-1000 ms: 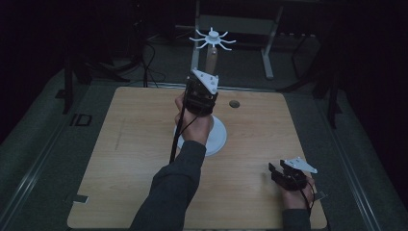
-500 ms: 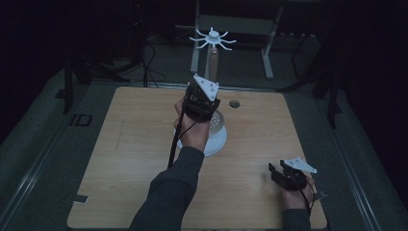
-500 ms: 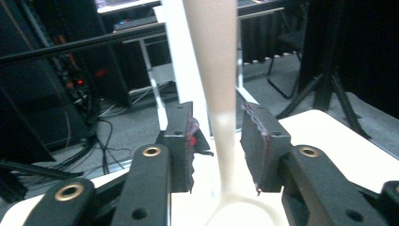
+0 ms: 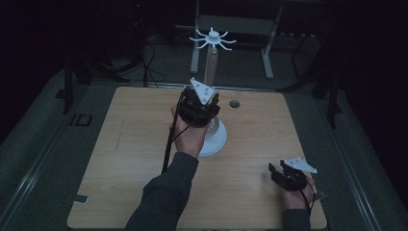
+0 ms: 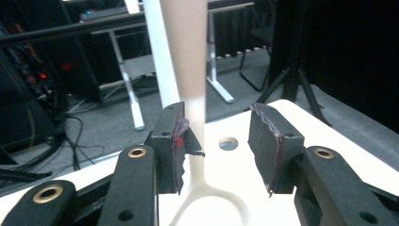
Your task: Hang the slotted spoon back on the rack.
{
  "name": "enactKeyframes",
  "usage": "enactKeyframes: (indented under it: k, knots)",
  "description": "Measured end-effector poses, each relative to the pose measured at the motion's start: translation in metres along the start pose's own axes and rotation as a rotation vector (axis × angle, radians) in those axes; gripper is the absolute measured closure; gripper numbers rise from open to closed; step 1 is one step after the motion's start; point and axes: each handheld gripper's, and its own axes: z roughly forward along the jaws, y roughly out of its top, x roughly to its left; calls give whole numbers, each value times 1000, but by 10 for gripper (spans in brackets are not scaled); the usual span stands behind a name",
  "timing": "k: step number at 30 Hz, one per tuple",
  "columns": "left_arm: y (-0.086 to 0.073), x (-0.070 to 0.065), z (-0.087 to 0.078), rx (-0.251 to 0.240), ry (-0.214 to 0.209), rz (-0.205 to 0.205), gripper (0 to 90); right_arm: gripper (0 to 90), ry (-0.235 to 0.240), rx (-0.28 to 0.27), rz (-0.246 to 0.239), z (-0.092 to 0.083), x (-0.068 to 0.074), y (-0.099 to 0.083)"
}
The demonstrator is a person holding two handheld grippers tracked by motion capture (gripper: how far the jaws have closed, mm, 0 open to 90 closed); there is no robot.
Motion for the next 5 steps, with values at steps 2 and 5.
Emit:
enactKeyframes:
  k: [2,5]
  knots:
    - [-4,2,-1,-2,-30,-8,557,480,1,0,-1,0,0,0]
    - [-12,5,-3,9,-68,-20,546,476,4,6,2,1,0,0]
